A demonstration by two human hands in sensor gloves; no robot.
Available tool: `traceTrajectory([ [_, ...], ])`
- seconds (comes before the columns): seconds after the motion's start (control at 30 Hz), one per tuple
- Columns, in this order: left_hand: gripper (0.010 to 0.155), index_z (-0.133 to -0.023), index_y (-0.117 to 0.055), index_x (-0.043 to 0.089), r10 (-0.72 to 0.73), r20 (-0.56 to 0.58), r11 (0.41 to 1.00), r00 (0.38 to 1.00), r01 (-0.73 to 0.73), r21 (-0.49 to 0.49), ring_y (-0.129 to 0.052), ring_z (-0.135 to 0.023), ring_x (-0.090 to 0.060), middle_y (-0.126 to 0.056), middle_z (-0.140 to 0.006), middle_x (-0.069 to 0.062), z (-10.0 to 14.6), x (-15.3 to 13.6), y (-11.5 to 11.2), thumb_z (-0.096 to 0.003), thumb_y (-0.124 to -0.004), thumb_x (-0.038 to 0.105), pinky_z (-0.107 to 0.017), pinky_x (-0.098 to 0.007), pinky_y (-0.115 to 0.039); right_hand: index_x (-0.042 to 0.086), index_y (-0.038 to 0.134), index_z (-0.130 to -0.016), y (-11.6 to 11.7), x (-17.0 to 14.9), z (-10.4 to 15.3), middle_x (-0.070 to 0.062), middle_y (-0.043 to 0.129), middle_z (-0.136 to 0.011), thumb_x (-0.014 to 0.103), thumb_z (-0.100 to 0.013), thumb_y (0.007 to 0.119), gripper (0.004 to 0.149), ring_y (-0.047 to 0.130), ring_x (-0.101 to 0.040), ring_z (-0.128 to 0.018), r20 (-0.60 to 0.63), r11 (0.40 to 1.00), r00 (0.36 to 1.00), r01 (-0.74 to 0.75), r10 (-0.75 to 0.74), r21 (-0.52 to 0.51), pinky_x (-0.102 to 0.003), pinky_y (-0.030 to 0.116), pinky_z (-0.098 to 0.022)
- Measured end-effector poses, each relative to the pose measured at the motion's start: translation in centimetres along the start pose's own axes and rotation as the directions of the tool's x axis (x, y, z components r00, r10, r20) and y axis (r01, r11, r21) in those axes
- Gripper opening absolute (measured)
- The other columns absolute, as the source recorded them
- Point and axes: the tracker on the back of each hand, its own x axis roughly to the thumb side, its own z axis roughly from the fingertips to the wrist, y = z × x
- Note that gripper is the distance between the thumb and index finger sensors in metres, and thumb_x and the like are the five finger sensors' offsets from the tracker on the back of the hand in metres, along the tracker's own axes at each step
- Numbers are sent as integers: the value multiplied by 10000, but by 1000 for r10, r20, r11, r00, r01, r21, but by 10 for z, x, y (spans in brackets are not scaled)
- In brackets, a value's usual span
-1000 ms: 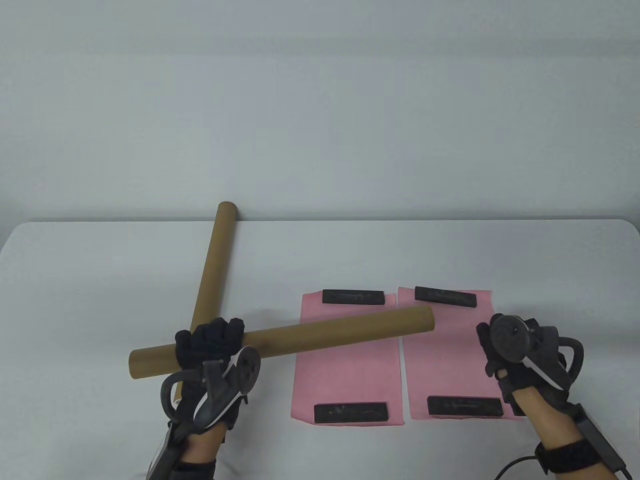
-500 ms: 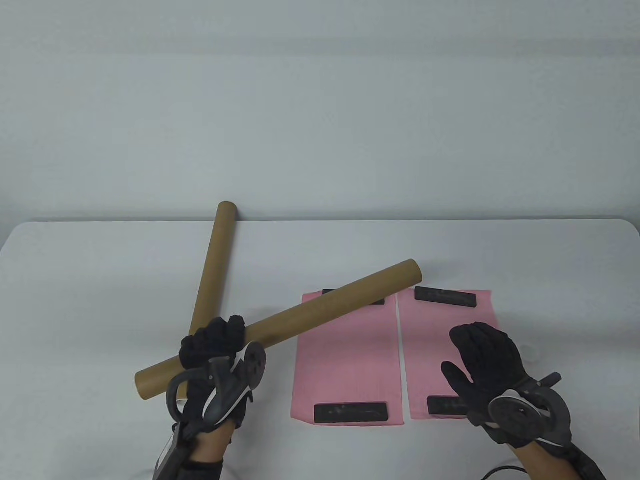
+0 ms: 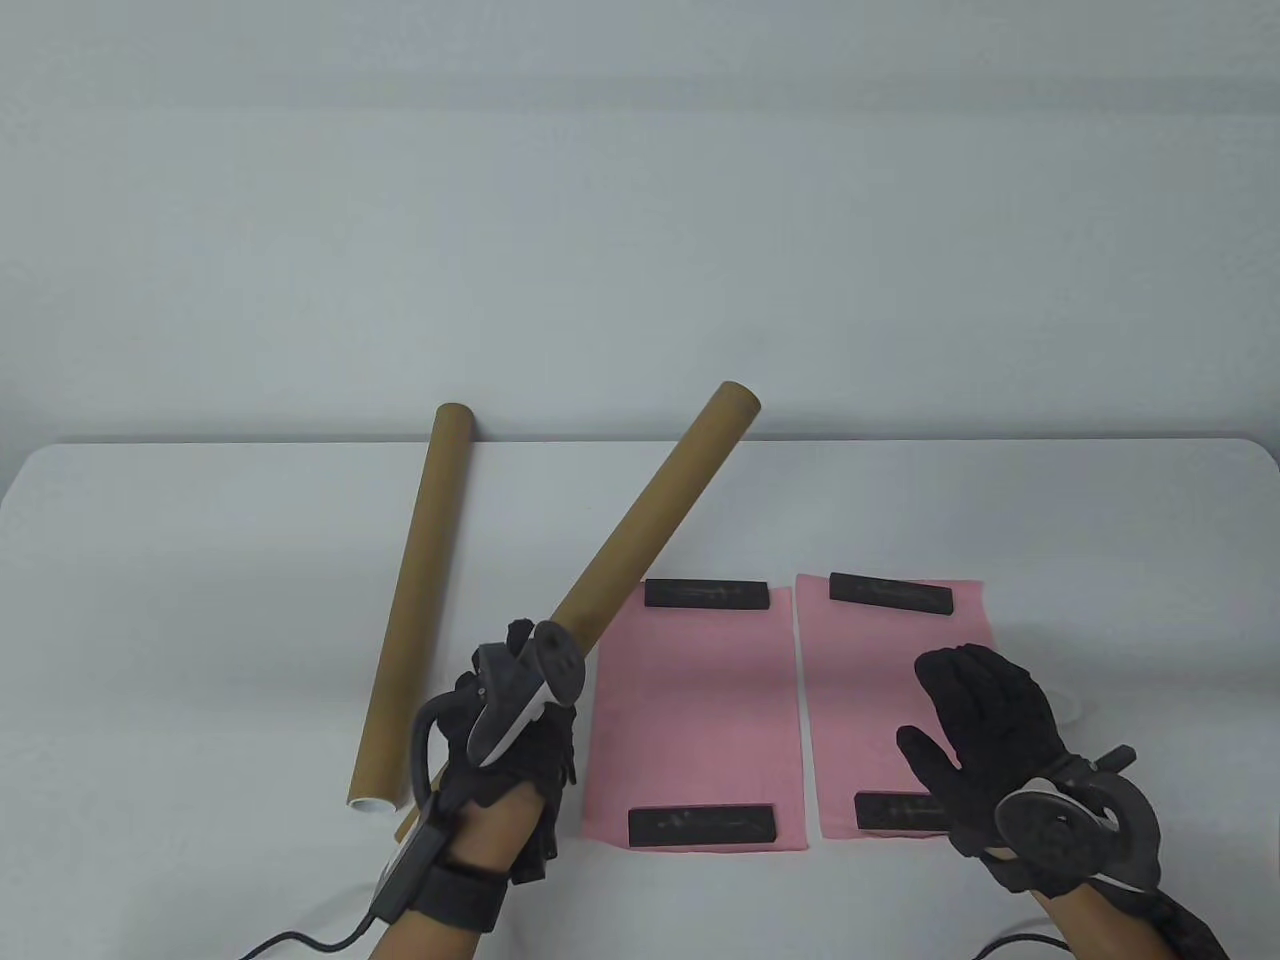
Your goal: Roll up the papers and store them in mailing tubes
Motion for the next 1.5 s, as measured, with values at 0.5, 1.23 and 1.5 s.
traceTrajectory([
  [0.5,929,-1046,-146,151,42,-264,976,964,-95,-193,-907,-793,-263,-535,-1001,-170,-79,19,-9,-455,-737,556,-590,-434,-870,58,668,-1044,1,2,0,-194,778,-1000,566,-534,702,721,794,-510,-923,15,1000,1000,15,-15,9,-685,683,-624],
  [1.23,917,-1037,-138,145,-28,-377,973,926,-60,-221,-885,-798,-287,-512,-1007,-170,-115,10,-43,-448,-703,563,-601,-415,-844,65,676,-1042,7,9,-1,-188,787,-997,569,-532,704,717,782,-510,-935,29,997,998,60,-61,54,-680,685,-629],
  [1.5,932,-1015,-49,157,-124,-370,957,921,13,-289,-777,-837,-293,-417,-1032,-144,-123,13,-51,-447,-648,589,-596,-406,-777,62,680,-1039,8,8,0,-191,790,-994,570,-531,705,719,782,-513,-933,16,995,996,82,-83,60,-677,691,-625],
])
